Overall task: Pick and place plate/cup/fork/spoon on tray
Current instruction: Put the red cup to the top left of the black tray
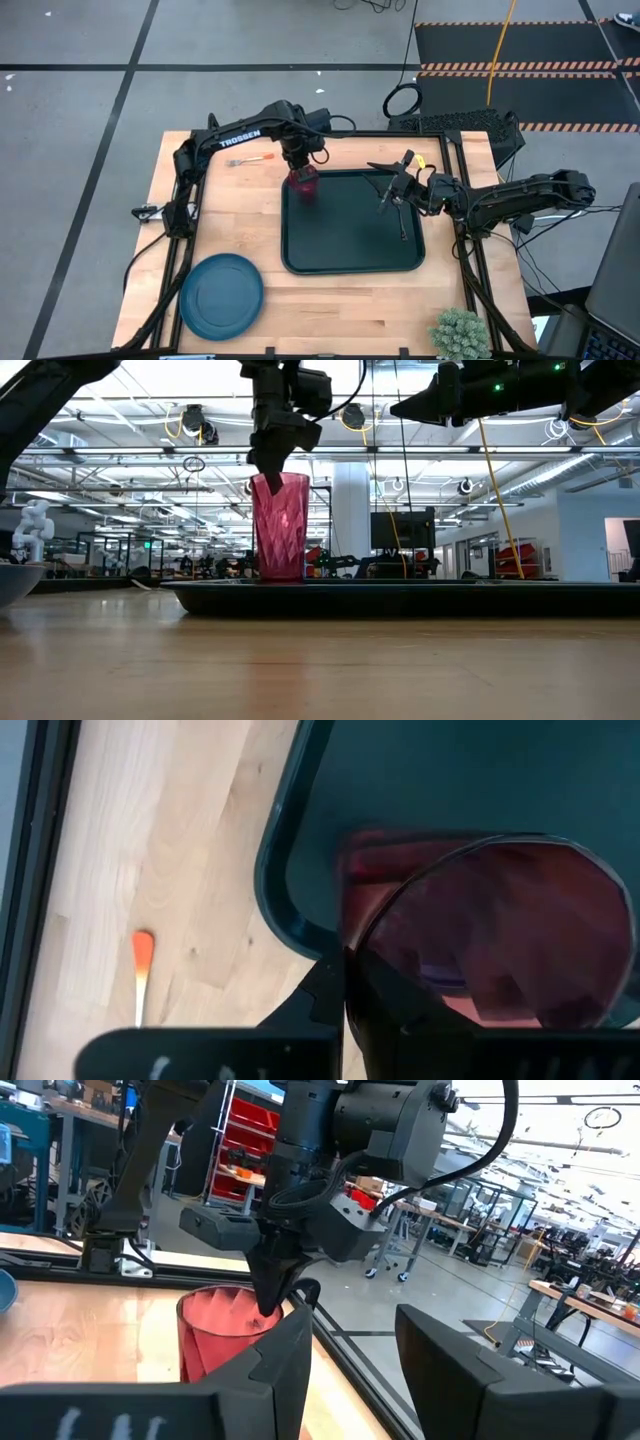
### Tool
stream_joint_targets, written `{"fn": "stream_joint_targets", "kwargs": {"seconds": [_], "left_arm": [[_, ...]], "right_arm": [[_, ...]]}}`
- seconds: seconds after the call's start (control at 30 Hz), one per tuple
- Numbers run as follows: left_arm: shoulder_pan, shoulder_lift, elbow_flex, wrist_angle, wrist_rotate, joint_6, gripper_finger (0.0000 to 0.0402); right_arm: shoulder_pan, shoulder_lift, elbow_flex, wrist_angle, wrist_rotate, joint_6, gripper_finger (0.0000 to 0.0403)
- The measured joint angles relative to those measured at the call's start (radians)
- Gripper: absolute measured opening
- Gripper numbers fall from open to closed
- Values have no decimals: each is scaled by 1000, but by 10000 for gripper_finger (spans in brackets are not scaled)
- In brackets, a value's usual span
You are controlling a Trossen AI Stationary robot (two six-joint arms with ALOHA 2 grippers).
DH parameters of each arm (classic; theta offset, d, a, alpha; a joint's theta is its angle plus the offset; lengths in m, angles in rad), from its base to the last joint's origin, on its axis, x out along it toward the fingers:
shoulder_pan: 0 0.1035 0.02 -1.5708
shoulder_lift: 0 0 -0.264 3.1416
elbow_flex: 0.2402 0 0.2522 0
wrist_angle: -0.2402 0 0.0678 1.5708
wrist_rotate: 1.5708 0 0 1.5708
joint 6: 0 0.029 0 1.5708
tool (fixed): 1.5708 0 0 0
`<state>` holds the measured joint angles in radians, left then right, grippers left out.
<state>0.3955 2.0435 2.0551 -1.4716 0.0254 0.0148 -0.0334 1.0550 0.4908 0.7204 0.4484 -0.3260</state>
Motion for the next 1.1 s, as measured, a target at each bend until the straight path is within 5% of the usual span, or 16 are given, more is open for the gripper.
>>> {"fn": "stream_joint_targets", "kwargs": {"seconds": [0.37, 1.1], "left_arm": [[3, -9, -162, 27, -6, 13, 27], [24, 1, -106, 25, -41, 18, 19]], "right_arm": [[0, 0, 0, -16, 0, 0, 141], [0, 0, 0, -23, 3, -1, 141]]}}
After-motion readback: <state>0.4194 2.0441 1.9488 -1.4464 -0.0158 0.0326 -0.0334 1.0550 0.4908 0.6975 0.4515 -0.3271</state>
